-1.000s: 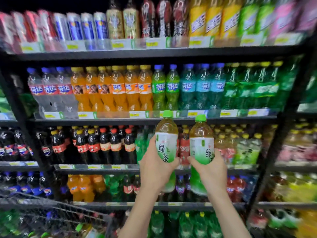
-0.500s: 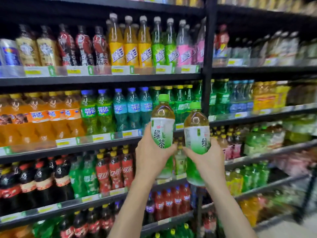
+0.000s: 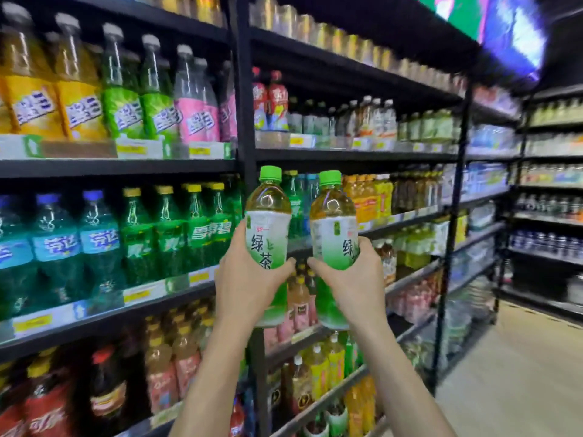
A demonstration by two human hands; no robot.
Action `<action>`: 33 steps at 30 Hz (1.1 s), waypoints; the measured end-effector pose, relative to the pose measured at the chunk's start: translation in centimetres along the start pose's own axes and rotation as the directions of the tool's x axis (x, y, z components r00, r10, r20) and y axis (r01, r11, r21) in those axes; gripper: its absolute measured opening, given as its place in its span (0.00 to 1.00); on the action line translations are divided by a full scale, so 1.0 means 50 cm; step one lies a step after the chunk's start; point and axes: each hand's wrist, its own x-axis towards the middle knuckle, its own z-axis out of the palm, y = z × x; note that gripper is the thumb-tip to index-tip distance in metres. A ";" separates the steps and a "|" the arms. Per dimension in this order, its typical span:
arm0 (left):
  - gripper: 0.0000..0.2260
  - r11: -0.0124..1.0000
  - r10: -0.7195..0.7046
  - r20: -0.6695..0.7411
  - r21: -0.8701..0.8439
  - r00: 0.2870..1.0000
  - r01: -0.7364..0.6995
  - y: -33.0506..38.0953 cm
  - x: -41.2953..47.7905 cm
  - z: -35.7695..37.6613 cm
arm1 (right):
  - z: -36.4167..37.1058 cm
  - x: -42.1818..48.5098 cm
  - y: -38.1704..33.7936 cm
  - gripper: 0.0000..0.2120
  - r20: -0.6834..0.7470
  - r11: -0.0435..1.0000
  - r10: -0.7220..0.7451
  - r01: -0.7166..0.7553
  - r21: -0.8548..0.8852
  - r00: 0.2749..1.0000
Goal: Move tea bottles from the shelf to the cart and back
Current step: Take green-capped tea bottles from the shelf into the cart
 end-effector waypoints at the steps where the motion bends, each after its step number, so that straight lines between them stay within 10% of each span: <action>1: 0.38 1.000 -0.003 -0.002 -0.009 1.000 0.003 0.000 0.018 0.031 | -0.010 0.027 0.013 0.24 -0.001 1.000 -0.005 0.005 0.000 1.000; 33: 0.25 0.991 0.045 -0.234 0.130 0.971 -0.015 0.118 0.326 0.667 | -0.194 0.688 0.341 0.23 0.111 0.980 -0.188 0.178 0.089 0.976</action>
